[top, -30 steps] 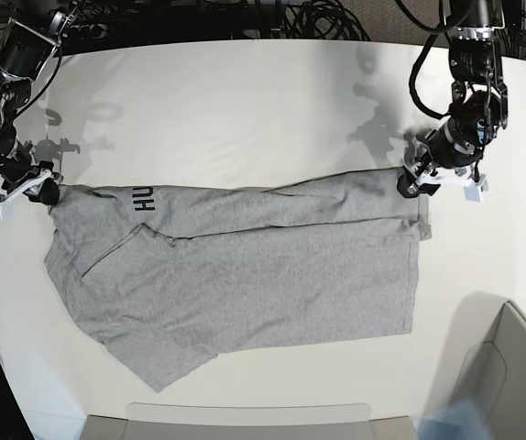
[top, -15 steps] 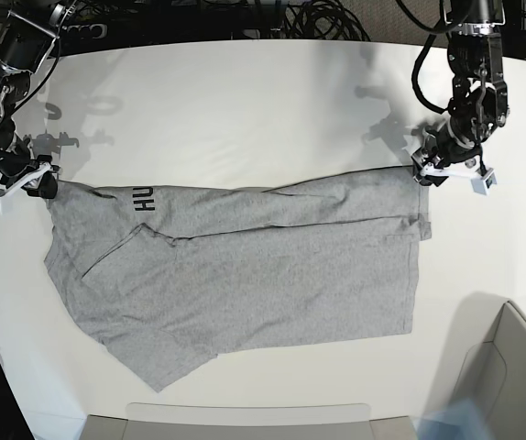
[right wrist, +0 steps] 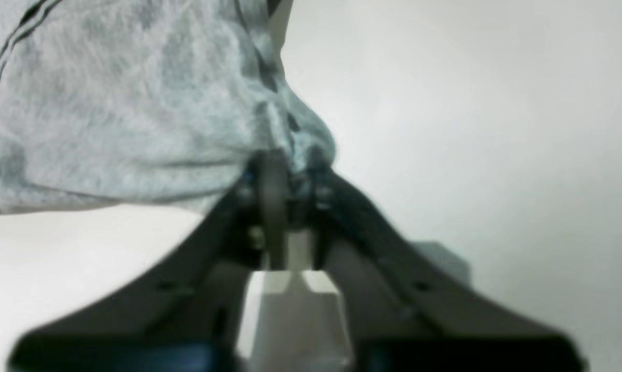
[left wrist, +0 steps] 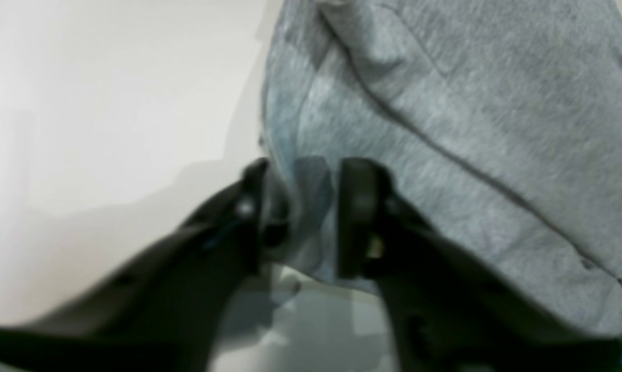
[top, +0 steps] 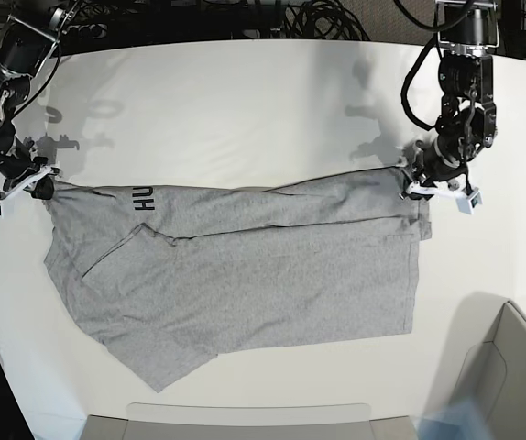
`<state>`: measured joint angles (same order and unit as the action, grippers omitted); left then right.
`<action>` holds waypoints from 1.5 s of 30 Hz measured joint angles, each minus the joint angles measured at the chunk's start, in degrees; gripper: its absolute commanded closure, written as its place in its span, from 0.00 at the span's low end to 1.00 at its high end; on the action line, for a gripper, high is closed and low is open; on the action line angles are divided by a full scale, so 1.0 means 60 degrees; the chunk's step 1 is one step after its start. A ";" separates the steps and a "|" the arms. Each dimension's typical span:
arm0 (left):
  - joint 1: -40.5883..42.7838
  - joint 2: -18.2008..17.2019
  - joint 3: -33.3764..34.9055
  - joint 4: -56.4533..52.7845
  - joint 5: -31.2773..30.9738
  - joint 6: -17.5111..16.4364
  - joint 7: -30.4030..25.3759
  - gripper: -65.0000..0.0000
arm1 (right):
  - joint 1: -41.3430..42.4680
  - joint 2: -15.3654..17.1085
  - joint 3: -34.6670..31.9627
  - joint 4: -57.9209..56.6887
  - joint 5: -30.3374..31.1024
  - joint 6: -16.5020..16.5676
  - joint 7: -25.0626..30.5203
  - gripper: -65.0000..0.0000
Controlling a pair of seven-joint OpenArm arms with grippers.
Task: Fold the T-shirt properly
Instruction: 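Drag the folded shirt with both grippers toward the robot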
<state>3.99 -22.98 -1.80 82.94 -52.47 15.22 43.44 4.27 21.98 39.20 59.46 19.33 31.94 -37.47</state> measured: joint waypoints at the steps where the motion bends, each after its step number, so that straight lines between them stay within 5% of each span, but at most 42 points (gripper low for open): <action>1: -0.0004 -0.0011 -0.0022 -0.0069 -0.0004 -0.0011 0.0000 0.94 | -0.0004 0.0044 -0.0004 0.0000 -0.0004 0.0000 -0.0007 1.00; 17: 0.1158 -0.0004 -0.1129 0.0834 -0.0153 -0.0066 0.0441 0.96 | -0.0670 0.0663 -0.0058 0.0306 0.0025 0.0011 -0.0084 1.00; 25: 0.2237 0.0011 -0.1902 0.1643 -0.0084 -0.0033 0.1144 0.96 | -0.2495 0.0029 0.0004 0.2940 -0.0011 0.0004 -0.1093 1.00; 33: 0.3923 -0.0160 -0.3151 0.2688 -0.0036 0.0000 0.1599 0.96 | -0.4135 -0.0270 -0.0004 0.4462 0.0091 0.0004 -0.1086 1.00; 39: 0.4532 -0.0222 -0.4098 0.2743 -0.0040 -0.0033 0.1719 0.96 | -0.5362 -0.0357 -0.0004 0.5191 0.1126 0.0004 -0.1118 1.00; 45: 0.5166 -0.0528 -0.4178 0.2743 -0.0080 -0.0036 0.1767 0.96 | -0.5646 -0.0612 -0.0029 0.5362 0.1158 -0.0004 -0.0976 1.00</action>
<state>34.98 -26.15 -26.87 99.39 -52.95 15.00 54.04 -29.61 18.31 39.03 91.64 26.28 31.92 -43.33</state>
